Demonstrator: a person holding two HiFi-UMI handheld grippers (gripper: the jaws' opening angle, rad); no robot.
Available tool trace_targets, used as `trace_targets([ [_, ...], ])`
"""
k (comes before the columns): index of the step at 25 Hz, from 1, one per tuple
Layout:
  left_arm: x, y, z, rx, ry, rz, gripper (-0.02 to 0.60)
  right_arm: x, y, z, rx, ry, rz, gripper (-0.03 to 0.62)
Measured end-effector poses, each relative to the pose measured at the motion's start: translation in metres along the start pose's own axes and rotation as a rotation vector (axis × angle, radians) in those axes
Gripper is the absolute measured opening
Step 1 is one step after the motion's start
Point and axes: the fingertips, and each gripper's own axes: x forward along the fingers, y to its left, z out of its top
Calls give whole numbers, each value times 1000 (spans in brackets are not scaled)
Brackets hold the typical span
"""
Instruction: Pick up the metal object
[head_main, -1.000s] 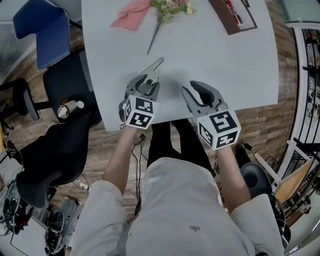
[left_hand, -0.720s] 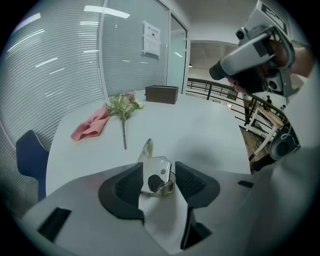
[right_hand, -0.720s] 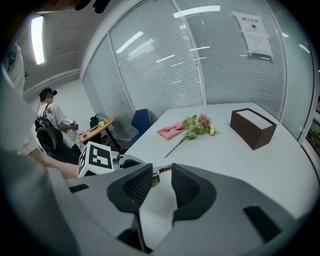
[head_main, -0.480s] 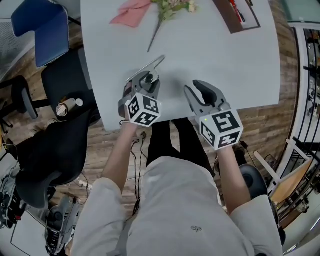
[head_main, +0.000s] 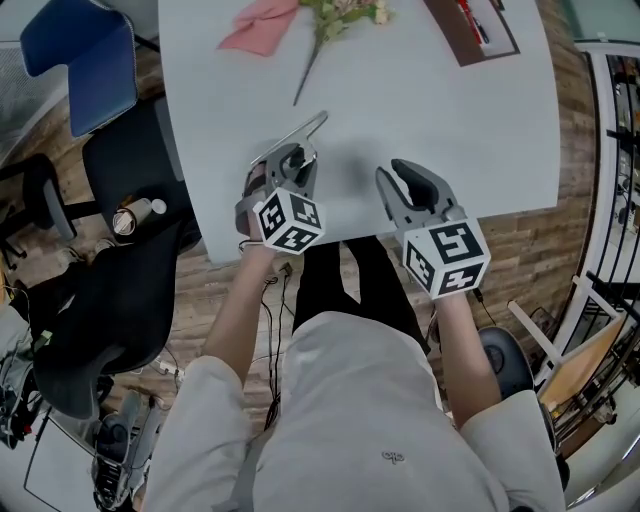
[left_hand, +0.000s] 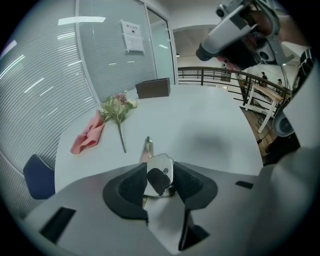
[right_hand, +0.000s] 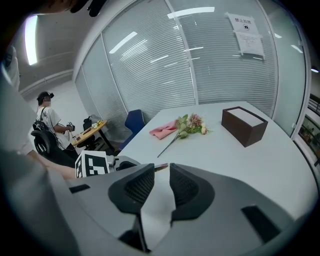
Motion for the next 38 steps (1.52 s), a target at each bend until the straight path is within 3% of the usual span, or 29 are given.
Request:
trace_targets([
  [7, -1, -2, -1, 65, 17, 5, 147, 0, -1, 0, 10, -3, -9, 98],
  [38, -8, 14, 8, 156, 32, 57, 54, -16, 3, 24, 13, -64, -31, 98],
])
